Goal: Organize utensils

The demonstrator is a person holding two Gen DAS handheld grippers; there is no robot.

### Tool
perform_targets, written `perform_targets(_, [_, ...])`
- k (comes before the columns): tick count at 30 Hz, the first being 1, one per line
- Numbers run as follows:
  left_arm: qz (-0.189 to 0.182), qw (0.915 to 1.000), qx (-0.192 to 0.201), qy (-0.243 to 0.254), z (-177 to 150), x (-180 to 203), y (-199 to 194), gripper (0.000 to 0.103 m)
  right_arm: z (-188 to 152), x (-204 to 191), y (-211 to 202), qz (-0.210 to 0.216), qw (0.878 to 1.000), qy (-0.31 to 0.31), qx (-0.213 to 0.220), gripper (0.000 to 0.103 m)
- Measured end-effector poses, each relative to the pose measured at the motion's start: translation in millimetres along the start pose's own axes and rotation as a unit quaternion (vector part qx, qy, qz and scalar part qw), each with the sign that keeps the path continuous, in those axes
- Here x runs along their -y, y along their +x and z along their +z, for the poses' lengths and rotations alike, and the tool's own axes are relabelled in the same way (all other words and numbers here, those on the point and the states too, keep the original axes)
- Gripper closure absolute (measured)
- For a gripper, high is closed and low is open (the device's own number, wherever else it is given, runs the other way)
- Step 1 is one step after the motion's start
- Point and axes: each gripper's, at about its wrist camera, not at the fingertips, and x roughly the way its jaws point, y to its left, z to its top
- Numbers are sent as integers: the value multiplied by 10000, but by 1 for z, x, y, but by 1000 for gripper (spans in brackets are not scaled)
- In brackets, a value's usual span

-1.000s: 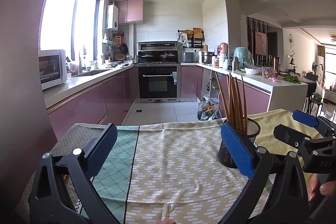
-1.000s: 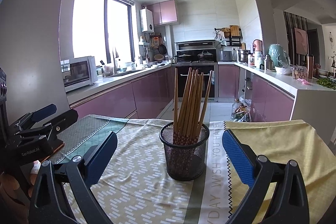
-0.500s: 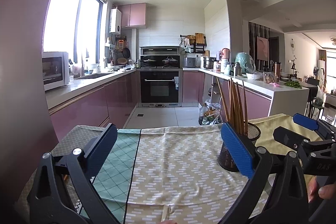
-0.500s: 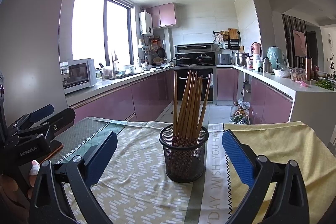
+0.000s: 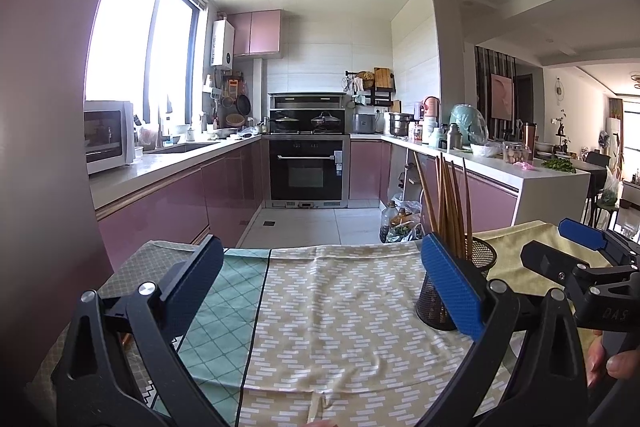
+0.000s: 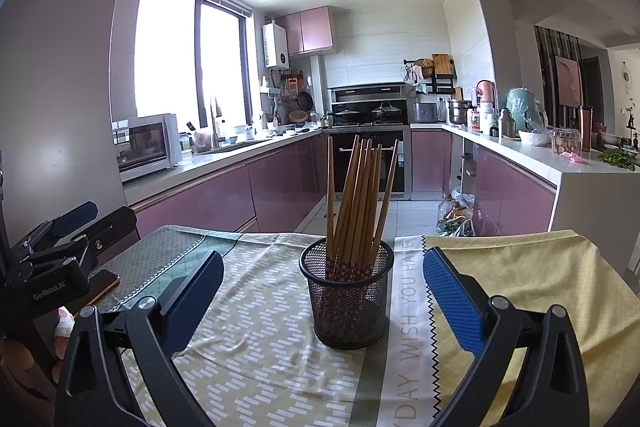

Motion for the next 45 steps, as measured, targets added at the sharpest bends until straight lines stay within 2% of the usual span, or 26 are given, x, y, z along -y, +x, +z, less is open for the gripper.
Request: perform_targets(45, [47,10000,24,0,-1,5,0,6,1,2,-1,-40,10000,34,9,6])
